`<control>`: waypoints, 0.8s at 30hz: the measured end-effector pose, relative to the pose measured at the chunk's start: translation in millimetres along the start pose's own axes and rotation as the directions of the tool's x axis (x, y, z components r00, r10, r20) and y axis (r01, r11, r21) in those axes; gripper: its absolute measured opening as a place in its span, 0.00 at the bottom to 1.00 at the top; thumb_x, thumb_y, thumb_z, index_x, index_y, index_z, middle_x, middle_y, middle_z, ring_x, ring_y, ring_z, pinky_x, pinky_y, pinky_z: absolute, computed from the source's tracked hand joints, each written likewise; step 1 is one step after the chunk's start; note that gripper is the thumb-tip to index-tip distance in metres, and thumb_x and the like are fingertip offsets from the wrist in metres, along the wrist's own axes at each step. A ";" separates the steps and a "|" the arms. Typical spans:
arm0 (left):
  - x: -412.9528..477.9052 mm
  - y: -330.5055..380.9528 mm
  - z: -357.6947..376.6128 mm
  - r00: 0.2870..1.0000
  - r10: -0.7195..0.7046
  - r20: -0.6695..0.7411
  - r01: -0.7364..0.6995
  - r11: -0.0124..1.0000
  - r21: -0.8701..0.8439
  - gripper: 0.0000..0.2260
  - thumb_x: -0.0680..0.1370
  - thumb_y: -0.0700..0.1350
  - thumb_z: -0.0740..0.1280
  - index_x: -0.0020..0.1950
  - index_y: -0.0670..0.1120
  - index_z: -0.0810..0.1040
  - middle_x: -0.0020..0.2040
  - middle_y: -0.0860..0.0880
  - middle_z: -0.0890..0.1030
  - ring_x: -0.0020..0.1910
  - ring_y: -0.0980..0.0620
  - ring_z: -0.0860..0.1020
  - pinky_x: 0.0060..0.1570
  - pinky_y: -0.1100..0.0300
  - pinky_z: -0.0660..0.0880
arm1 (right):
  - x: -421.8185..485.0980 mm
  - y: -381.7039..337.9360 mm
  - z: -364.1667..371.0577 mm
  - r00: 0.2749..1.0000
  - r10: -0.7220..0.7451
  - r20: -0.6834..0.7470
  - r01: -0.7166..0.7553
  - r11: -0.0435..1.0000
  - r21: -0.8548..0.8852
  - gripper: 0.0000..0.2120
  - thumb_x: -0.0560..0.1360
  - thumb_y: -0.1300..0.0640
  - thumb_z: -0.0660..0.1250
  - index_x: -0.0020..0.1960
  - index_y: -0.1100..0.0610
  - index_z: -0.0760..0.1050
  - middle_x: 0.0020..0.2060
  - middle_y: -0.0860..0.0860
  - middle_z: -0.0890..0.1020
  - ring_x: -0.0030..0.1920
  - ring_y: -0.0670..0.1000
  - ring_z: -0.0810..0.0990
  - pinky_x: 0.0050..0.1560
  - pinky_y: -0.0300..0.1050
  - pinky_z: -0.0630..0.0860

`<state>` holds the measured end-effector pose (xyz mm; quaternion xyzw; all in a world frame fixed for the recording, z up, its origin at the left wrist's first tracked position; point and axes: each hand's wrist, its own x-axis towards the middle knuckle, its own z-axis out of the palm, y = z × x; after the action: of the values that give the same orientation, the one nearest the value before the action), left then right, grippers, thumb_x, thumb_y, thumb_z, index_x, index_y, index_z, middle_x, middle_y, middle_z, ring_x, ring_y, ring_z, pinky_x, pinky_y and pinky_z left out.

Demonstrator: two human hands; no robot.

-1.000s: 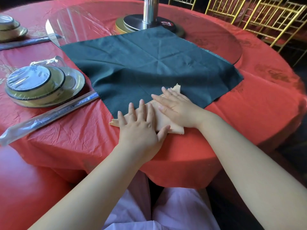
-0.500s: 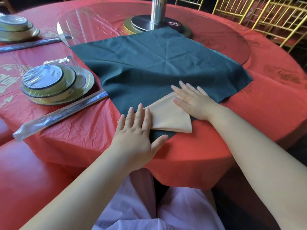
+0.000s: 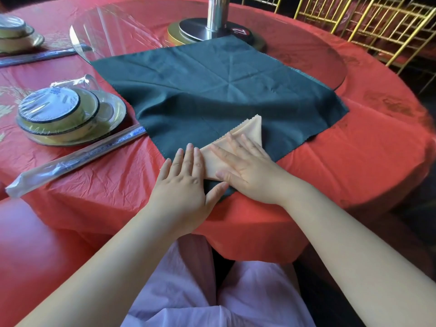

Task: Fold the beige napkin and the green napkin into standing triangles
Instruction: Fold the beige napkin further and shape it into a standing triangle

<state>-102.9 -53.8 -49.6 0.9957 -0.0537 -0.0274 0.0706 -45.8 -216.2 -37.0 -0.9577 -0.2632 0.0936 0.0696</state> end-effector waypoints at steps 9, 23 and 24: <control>-3.5 -11.1 -6.2 0.998 -0.025 0.062 0.026 1.000 -0.013 0.41 0.72 0.69 0.37 0.75 0.43 0.37 0.76 0.46 0.38 0.75 0.51 0.38 0.72 0.56 0.39 | -1.1 -0.7 2.2 0.994 0.109 -0.002 -0.109 0.994 -0.031 0.37 0.74 0.32 0.48 0.75 0.45 0.38 0.76 0.50 0.38 0.75 0.52 0.34 0.74 0.51 0.36; 28.7 26.9 -3.4 0.992 0.124 -0.017 -0.125 0.984 -0.130 0.32 0.77 0.63 0.41 0.76 0.46 0.41 0.77 0.50 0.45 0.76 0.51 0.43 0.72 0.50 0.43 | 6.3 -0.2 -8.3 0.979 0.172 0.107 -0.163 0.983 -0.089 0.35 0.76 0.40 0.52 0.75 0.46 0.37 0.75 0.45 0.38 0.75 0.46 0.36 0.72 0.50 0.37; 27.2 23.4 -2.6 0.995 0.104 -0.004 -0.104 0.989 -0.109 0.34 0.76 0.64 0.40 0.76 0.46 0.40 0.77 0.50 0.44 0.76 0.50 0.42 0.72 0.50 0.43 | 6.9 3.3 -11.4 0.980 0.157 0.126 -0.147 0.985 -0.088 0.37 0.76 0.39 0.55 0.75 0.47 0.37 0.75 0.45 0.38 0.75 0.45 0.36 0.73 0.52 0.37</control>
<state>-78.1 -79.4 -45.0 0.9862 -0.1041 -0.0275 0.1260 -35.8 -216.4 -27.5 -0.9686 -0.1969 0.1515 0.0072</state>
